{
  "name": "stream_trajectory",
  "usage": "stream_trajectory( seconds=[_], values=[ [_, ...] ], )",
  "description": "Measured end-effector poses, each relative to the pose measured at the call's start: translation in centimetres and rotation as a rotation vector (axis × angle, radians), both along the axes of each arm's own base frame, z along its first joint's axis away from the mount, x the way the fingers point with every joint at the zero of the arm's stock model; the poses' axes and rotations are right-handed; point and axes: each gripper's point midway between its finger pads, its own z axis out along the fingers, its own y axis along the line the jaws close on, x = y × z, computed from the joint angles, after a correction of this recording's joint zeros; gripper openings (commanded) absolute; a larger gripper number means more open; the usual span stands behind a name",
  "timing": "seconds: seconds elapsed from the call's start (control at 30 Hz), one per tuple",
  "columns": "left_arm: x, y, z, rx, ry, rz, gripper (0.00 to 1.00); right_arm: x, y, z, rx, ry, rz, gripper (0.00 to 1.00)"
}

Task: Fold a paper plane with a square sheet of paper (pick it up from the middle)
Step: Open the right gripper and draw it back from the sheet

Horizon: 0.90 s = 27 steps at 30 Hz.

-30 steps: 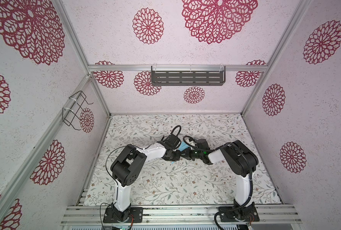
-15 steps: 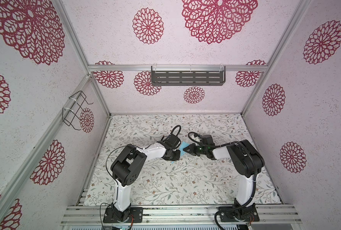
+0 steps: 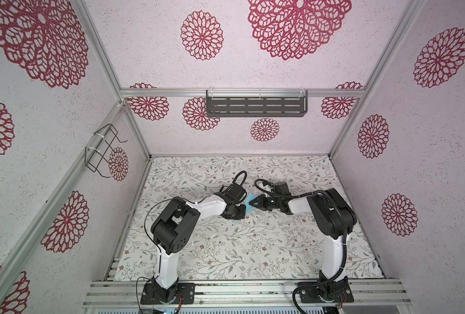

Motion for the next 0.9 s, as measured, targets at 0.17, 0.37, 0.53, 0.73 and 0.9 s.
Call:
stream_trajectory(
  seconds=[0.17,0.37,0.53,0.73,0.9],
  values=[
    [0.0,0.0,0.0,-0.001,-0.001,0.0,0.0,0.1,-0.3,-0.3,0.041,0.008,0.02,0.14],
    [0.0,0.1,0.0,-0.005,-0.007,0.001,0.0,2.4,-2.6,-0.3,0.053,-0.001,-0.052,0.07],
    [0.0,0.0,0.0,-0.005,-0.007,0.0,0.0,4.6,-5.1,-0.3,0.038,-0.023,-0.129,0.04],
    [0.0,0.0,0.0,-0.005,-0.007,0.0,0.0,5.1,-6.7,0.4,-0.013,-0.026,-0.175,0.05],
    [0.0,0.0,0.0,-0.006,-0.008,0.0,0.0,4.5,-7.1,6.3,-0.029,-0.14,-0.193,0.06]
  ],
)
